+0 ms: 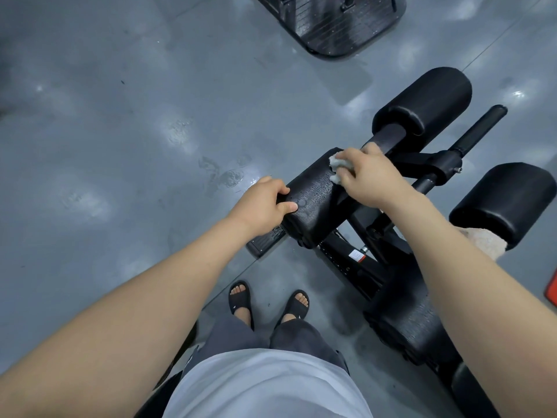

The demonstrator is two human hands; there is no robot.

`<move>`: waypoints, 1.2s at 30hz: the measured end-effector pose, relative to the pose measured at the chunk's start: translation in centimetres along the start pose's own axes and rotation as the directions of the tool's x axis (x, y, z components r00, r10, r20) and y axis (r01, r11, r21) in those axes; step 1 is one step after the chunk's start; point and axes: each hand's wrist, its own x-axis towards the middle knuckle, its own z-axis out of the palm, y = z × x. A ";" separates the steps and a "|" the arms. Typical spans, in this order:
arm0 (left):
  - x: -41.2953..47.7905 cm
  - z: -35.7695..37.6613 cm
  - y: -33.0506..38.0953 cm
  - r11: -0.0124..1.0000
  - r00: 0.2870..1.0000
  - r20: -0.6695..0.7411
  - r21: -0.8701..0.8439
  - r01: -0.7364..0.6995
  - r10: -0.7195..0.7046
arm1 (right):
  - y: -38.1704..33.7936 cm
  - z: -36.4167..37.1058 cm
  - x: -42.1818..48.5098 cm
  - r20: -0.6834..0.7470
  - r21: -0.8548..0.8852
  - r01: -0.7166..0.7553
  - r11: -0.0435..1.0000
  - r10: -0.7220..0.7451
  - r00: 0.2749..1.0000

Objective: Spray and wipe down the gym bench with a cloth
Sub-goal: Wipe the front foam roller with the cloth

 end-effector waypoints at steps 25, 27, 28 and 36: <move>0.1 -0.1 -0.3 0.999 0.999 0.027 -0.027 -0.027 0.028 | -0.8 2.2 -2.2 0.000 -0.008 0.135 0.991 -0.135 0.991; -0.1 0.0 -0.1 0.999 0.999 0.013 -0.001 -0.043 0.043 | -0.4 2.1 -1.7 -0.014 -0.004 0.106 0.994 -0.106 0.994; -0.2 0.0 0.0 0.999 0.999 0.007 0.007 -0.049 0.049 | -0.2 1.9 -1.1 -0.038 -0.003 0.074 0.997 -0.074 0.997; -0.5 0.3 -0.3 0.999 0.998 -0.018 -0.012 -0.053 0.053 | -0.8 1.9 0.7 -0.126 -0.081 -0.075 0.994 0.065 0.990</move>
